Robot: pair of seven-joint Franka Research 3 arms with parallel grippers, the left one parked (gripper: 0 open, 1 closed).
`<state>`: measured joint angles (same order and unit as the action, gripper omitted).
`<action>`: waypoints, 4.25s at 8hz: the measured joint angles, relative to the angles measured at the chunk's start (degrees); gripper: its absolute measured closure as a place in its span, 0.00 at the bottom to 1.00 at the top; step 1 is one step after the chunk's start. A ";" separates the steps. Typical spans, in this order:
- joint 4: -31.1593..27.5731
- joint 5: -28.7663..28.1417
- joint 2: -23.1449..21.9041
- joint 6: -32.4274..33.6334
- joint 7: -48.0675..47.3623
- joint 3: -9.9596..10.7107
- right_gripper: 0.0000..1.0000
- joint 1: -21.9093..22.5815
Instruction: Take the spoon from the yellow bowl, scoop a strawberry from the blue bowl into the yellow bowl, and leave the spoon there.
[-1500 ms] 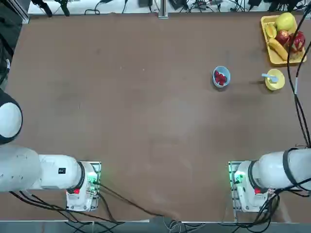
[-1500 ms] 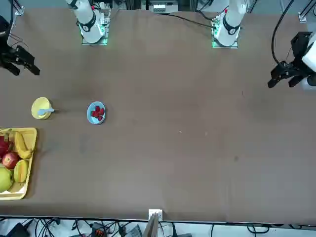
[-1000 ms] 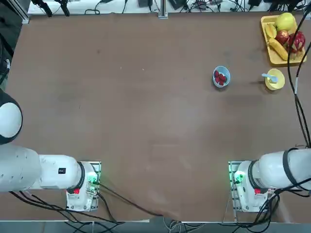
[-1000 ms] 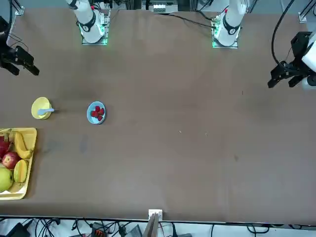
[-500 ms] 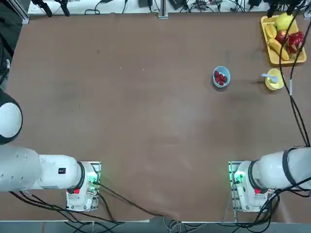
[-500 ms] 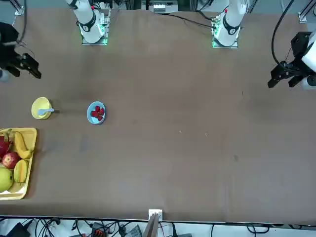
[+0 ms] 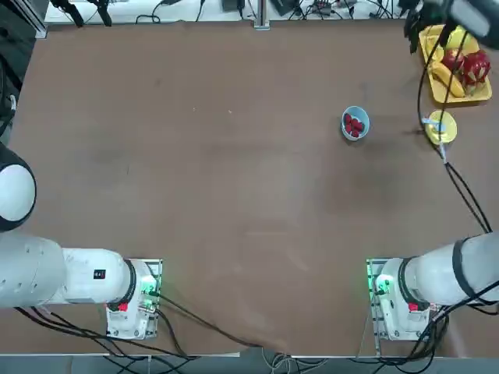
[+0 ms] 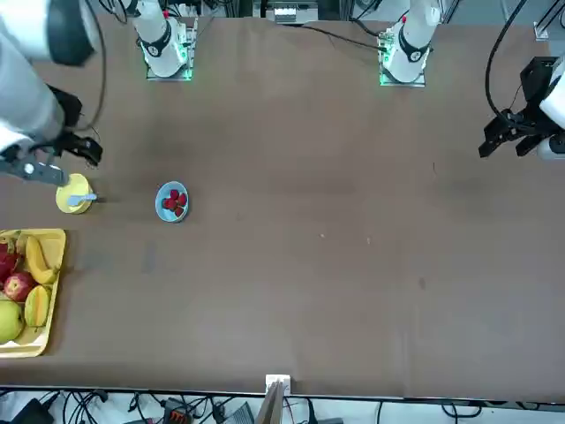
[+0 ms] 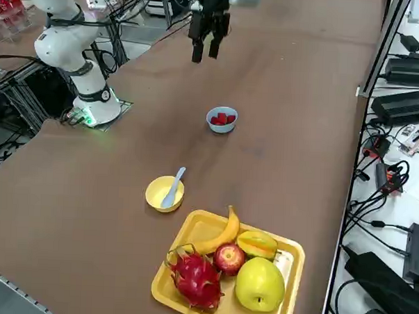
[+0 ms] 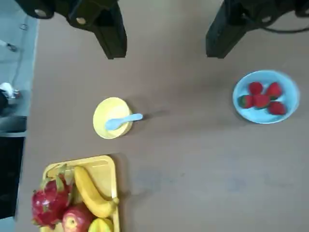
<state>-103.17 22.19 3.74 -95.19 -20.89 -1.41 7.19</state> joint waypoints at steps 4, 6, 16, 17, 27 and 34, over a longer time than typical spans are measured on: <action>-13.45 13.57 2.78 -10.98 -10.47 0.11 0.00 0.50; -16.87 20.45 5.02 -14.39 -17.37 0.15 0.00 0.48; -20.32 45.32 19.98 -15.62 -38.31 0.92 0.03 0.41; -20.32 46.72 20.78 -14.56 -38.48 0.95 0.03 0.41; -15.63 50.72 29.27 -7.88 -44.08 0.86 0.03 0.73; -13.13 50.94 34.16 -3.05 -45.90 0.86 0.06 1.34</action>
<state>-116.30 73.13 37.90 -98.24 -66.79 -0.55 8.53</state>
